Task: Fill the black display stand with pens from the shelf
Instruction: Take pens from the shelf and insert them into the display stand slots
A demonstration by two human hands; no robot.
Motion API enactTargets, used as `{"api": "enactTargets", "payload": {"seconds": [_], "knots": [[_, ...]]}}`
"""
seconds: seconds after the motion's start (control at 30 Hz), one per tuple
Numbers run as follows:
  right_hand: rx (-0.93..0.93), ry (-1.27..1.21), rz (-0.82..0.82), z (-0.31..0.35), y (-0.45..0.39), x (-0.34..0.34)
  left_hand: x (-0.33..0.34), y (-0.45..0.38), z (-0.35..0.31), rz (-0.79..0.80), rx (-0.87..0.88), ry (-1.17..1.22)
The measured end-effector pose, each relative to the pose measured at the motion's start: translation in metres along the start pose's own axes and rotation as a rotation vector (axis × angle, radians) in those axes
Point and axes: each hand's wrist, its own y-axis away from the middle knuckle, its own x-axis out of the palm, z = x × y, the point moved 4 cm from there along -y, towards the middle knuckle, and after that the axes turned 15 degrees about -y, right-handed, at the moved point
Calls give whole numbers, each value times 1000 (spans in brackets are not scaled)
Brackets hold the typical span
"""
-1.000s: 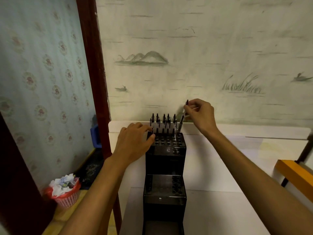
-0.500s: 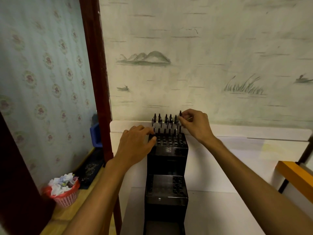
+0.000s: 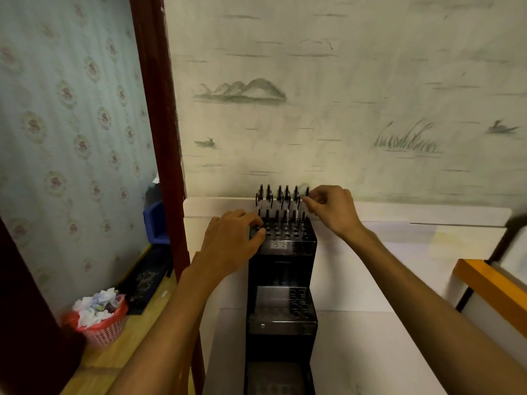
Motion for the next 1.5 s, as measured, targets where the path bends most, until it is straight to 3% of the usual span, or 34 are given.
{"api": "enactTargets", "payload": {"seconds": [0.3,0.57,0.87,1.23,1.5], "knots": [[60,187,-4,-6,57,-27,0,7,-33,11,119,107],[131,302,12,-26,128,-95,4,18,-114,52,242,176],[230,328,-20,-52,219,-217,26,55,-250,151,275,243],[319,400,3,-125,371,-398,59,125,-454,234,307,220],[426,413,-22,-182,436,-489,87,149,-566,278,344,235]]}}
